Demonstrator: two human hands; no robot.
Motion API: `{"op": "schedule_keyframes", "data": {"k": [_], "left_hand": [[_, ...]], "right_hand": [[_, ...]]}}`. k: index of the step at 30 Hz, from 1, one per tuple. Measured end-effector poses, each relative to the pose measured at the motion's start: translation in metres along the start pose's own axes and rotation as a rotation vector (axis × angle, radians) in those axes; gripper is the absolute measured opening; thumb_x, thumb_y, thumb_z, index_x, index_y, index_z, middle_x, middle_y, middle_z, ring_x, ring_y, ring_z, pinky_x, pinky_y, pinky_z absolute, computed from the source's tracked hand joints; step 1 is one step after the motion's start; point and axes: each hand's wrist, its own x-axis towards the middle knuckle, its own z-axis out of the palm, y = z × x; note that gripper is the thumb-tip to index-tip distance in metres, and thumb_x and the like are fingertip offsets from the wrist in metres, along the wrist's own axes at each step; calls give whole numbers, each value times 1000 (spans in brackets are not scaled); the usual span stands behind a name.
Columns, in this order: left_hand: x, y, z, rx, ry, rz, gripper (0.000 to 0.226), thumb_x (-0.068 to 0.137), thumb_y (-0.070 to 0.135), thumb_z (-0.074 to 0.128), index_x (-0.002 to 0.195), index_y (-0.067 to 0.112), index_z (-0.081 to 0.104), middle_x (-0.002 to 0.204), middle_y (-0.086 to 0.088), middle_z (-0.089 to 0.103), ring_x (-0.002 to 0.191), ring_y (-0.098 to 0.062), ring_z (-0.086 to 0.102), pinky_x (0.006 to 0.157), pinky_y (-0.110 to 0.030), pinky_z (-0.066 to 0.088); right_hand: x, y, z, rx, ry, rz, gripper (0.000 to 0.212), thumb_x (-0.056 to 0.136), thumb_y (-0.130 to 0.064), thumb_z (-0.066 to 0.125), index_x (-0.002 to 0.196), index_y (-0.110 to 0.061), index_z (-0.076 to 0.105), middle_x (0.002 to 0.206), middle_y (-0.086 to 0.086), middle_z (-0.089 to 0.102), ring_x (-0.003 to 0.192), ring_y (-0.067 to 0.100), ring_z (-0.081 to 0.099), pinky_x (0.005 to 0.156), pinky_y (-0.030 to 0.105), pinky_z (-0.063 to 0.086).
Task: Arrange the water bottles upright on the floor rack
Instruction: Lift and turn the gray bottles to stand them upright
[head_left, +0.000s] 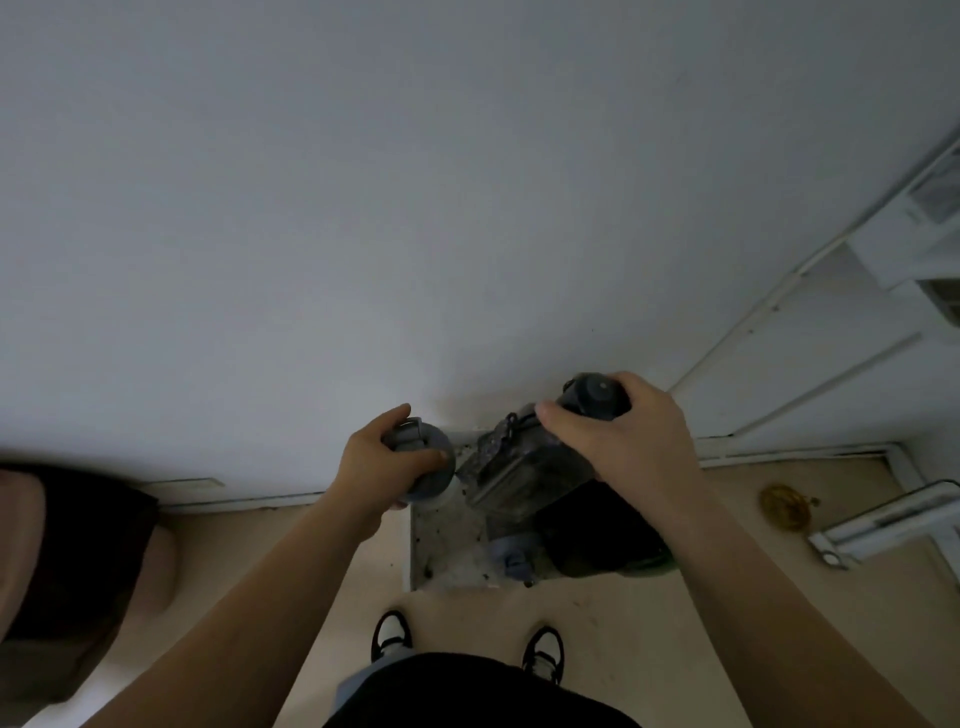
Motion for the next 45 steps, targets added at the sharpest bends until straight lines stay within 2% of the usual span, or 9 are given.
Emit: {"op": "schedule_keyframes", "data": {"k": [5, 14, 20, 24, 27, 31, 35, 41, 45], "left_hand": [[-20, 11, -5, -60, 33, 46, 74, 78, 18, 85, 143, 34, 53, 127, 2, 58, 96, -14, 59, 72, -45, 63], [-52, 9, -22, -17, 66, 27, 73, 79, 24, 83, 144, 28, 50, 116, 5, 58, 92, -21, 62, 58, -38, 57], [-62, -6, -28, -22, 28, -29, 32, 78, 23, 82, 104, 29, 66, 99, -4, 68, 86, -25, 67, 55, -32, 52], [-58, -19, -22, 13, -16, -50, 33, 78, 22, 82, 106, 27, 65, 98, -3, 68, 84, -21, 67, 49, -22, 49], [-55, -27, -14, 58, -23, -34, 36, 77, 21, 82, 108, 27, 64, 96, 1, 67, 80, -16, 66, 47, -17, 47], [-48, -34, -5, 83, -8, -10, 37, 74, 21, 82, 107, 28, 66, 92, 4, 68, 79, -15, 68, 56, -26, 55], [-38, -42, 5, 131, -17, 19, 40, 67, 27, 82, 103, 38, 65, 92, 9, 73, 85, -12, 72, 79, -42, 64], [-27, -57, 14, 259, -22, 78, 44, 70, 31, 83, 106, 41, 59, 96, 14, 71, 90, -7, 69, 86, -38, 61], [-24, -69, 15, 302, -32, 42, 50, 70, 33, 84, 111, 37, 56, 98, 15, 66, 93, -8, 67, 89, -36, 60]], "right_hand": [[26, -24, -5, -49, 34, -20, 43, 72, -65, 78, 88, -27, 66, 86, -12, 67, 78, 7, 64, 67, 30, 49], [53, -30, 60, -28, -153, -50, 50, 70, -61, 79, 98, -24, 64, 94, -4, 68, 82, 15, 66, 74, 37, 56], [61, -6, 119, -17, -290, -14, 49, 67, -55, 84, 98, -26, 59, 95, -3, 65, 87, 21, 67, 79, 52, 62], [60, 11, 146, -31, -349, -25, 49, 70, -46, 87, 99, -19, 58, 94, -4, 63, 88, 20, 64, 81, 43, 58], [59, 23, 157, -30, -377, -39, 48, 72, -37, 90, 100, -17, 57, 91, -9, 60, 81, 8, 59, 67, 26, 48], [59, 28, 164, 49, -390, -13, 45, 77, -28, 87, 109, -17, 58, 95, -13, 58, 83, -1, 55, 66, 17, 45], [61, 26, 160, 184, -483, 150, 40, 80, -34, 81, 114, -25, 61, 112, -2, 65, 99, 16, 64, 87, 39, 59], [63, 40, 149, 424, -573, 319, 47, 81, -40, 83, 124, -30, 66, 120, 2, 70, 101, 19, 73, 83, 36, 62], [65, 45, 158, 442, -539, 289, 56, 65, -55, 89, 114, -35, 70, 124, 3, 71, 109, 24, 72, 97, 46, 59]]}}
